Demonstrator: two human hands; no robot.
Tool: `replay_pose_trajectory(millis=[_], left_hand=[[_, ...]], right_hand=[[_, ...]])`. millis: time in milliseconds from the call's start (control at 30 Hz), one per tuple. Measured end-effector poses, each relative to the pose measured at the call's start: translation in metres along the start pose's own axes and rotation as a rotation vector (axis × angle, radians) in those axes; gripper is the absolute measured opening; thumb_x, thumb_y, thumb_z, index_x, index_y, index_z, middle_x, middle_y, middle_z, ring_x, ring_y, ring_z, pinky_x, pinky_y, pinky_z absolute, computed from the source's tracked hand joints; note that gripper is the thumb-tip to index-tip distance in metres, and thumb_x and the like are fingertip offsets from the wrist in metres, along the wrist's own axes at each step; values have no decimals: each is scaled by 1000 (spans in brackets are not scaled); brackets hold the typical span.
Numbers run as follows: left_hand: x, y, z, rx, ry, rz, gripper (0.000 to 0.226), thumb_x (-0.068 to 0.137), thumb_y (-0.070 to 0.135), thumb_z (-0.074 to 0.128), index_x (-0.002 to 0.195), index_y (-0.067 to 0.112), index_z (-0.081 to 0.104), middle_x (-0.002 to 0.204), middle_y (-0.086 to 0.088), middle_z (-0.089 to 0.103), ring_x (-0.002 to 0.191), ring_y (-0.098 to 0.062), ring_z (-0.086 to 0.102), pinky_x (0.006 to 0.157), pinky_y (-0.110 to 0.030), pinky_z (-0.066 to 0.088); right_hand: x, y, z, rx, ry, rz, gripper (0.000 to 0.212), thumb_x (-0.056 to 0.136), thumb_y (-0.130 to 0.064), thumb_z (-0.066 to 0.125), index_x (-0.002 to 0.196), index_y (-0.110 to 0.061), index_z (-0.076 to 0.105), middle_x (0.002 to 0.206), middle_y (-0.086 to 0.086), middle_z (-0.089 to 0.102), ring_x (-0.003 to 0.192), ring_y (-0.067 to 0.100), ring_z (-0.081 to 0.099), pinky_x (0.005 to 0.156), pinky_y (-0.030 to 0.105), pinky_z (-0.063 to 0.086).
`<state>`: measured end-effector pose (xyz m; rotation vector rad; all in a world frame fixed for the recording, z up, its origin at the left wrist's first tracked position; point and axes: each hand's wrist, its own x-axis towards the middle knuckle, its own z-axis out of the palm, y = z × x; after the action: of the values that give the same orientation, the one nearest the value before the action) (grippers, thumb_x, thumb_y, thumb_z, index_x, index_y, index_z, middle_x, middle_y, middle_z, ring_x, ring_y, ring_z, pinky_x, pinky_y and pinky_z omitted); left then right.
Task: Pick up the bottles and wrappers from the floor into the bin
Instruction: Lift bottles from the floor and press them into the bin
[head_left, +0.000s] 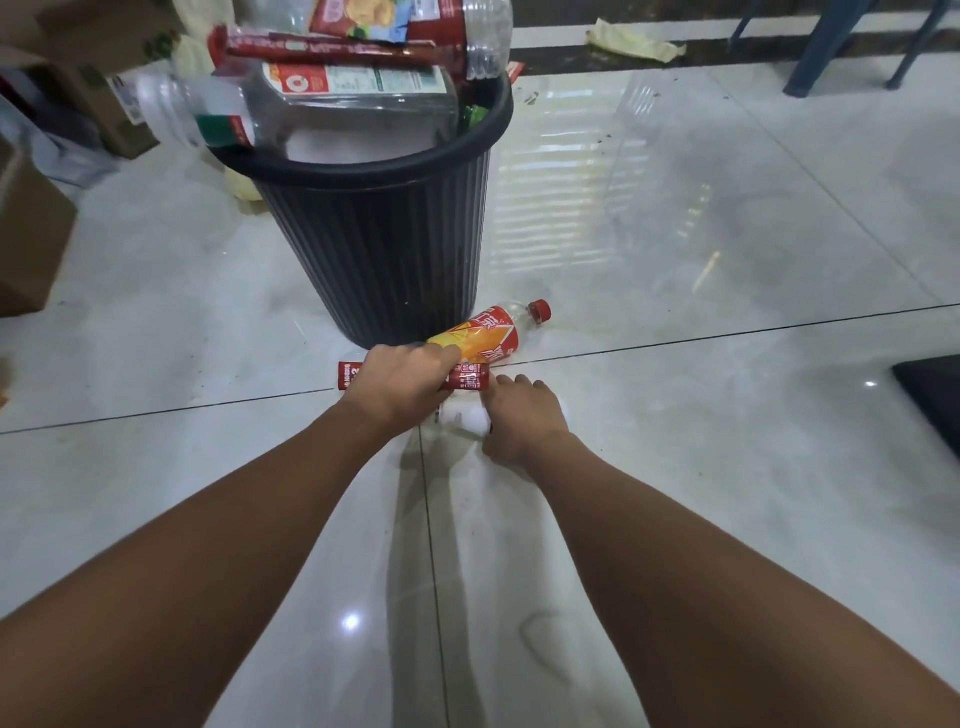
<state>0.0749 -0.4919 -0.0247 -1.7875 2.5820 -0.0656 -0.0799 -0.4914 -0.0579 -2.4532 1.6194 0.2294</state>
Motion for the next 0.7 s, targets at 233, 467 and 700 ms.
replay_pose_trajectory(millis=[233,467,700], left_hand=[[1,-1,-31,-18,58,-33,33,93,43,48,117,21,45,113,0,61,96,-20,61,66,-27,37],[-4,-8,-70,9,151,-59,33,90,44,53,113,22,45,111,2,61,94,-20,60,65,-27,35],[-11,-16,-112,29,195,-49,29,90,40,55,111,23,45,108,2,60,93,-20,60,71,-31,47]], right_hand=[[-4,1,-33,60,100,53,58,77,-22,69,126,-11,39,124,10,52,110,29,49,89,37,38],[-9,-3,-81,38,315,118,49,78,-30,69,117,-14,44,113,5,57,105,25,52,79,31,32],[-21,-6,-121,37,395,187,46,77,-29,69,113,-16,44,108,5,57,96,26,54,70,32,28]])
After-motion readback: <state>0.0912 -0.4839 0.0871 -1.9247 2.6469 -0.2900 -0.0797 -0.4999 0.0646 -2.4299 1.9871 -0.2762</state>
